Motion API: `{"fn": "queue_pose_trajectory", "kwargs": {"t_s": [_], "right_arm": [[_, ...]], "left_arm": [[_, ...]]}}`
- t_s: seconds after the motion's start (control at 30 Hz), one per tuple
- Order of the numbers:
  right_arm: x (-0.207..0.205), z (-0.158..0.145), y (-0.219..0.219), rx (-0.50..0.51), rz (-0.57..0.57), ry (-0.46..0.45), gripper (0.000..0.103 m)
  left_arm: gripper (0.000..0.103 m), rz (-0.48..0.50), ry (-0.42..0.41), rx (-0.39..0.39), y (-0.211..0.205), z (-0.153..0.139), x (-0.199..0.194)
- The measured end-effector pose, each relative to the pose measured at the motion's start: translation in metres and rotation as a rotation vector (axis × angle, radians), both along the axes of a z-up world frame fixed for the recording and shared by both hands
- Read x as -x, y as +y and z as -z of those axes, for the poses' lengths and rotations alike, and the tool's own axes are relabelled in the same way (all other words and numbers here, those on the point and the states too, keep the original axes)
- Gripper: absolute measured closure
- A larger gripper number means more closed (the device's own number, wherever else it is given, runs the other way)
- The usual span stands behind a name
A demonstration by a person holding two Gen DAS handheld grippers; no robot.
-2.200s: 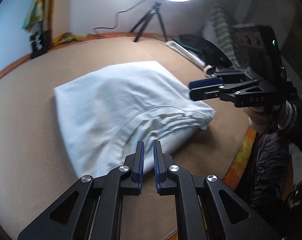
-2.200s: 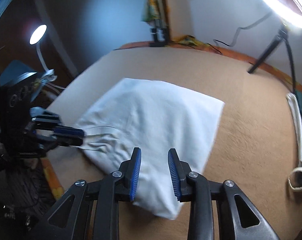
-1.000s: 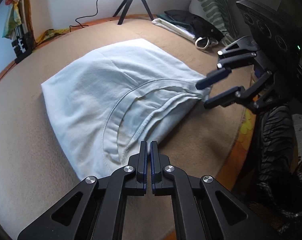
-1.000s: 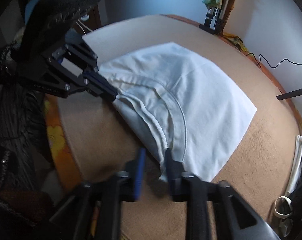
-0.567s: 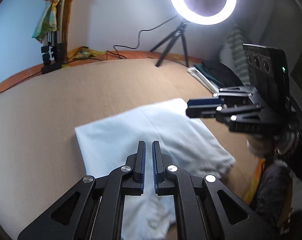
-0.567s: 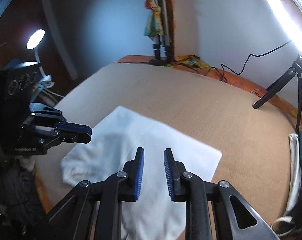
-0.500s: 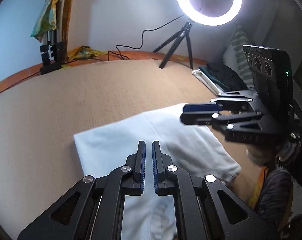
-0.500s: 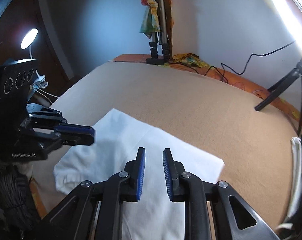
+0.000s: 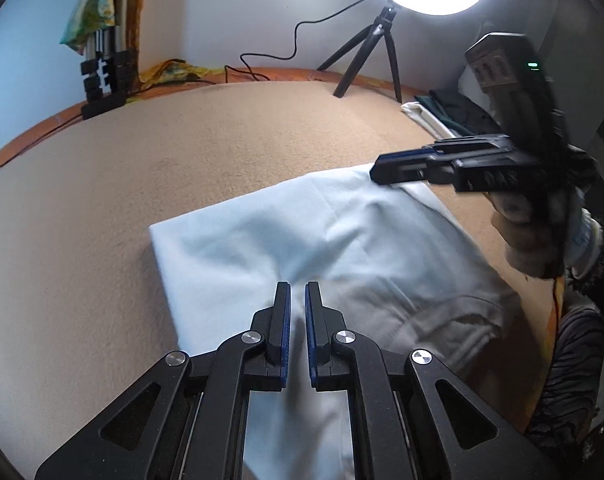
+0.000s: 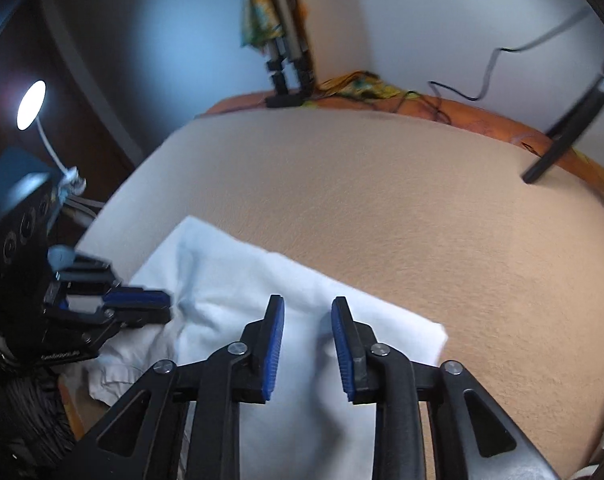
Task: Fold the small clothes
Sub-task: 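Open both tools and move them to the end of the folded shirt, then grasp the folded shirt edge with both tools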
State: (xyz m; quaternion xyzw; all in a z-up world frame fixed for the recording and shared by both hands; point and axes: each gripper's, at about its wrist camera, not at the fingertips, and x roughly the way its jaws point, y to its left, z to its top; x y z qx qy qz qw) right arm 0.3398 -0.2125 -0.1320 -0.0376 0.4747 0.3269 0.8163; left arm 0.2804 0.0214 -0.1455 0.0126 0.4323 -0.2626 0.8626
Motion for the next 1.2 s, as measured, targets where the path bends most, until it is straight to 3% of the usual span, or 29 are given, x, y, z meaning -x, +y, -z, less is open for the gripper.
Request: {"fn": "queue_pose_trajectory", "kwargs": {"t_s": [0.17, 0.3, 0.47, 0.5, 0.6, 0.63, 0.7, 0.8, 0.97, 1.2], "right_arm": [[-0.015, 0.014, -0.033, -0.024, 0.109, 0.077, 0.074], [-0.014, 0.013, -0.039, 0.012, 0.146, 0.071, 0.078], [-0.008, 0.002, -0.052, -0.027, 0.18, 0.062, 0.067], [-0.006, 0.0, -0.057, -0.045, 0.191, 0.065, 0.062], [-0.005, 0.002, -0.074, -0.12, 0.22, 0.109, 0.048], [-0.006, 0.004, -0.076, -0.138, 0.225, 0.124, 0.047], [-0.006, 0.009, -0.082, -0.167, 0.231, 0.156, 0.047], [-0.005, 0.021, -0.091, -0.215, 0.251, 0.209, 0.045], [-0.008, 0.031, -0.098, -0.326, 0.265, 0.26, 0.041], [-0.009, 0.04, -0.084, -0.43, 0.206, 0.29, 0.051]], "left_arm": [[0.097, -0.015, 0.005, -0.008, 0.012, -0.003, 0.025], [0.097, -0.03, 0.062, -0.03, 0.021, 0.012, 0.04], [0.094, -0.096, 0.084, 0.031, 0.046, 0.009, 0.066], [0.091, -0.128, 0.089, 0.065, 0.054, 0.008, 0.071], [0.066, -0.219, 0.145, 0.208, 0.077, 0.009, 0.084], [0.056, -0.246, 0.167, 0.256, 0.083, 0.011, 0.086], [0.05, -0.294, 0.223, 0.376, 0.093, 0.017, 0.09], [0.048, -0.335, 0.299, 0.494, 0.099, 0.031, 0.087], [0.048, -0.366, 0.338, 0.59, 0.099, 0.045, 0.084], [0.048, -0.329, 0.292, 0.605, 0.085, 0.044, 0.074]]}}
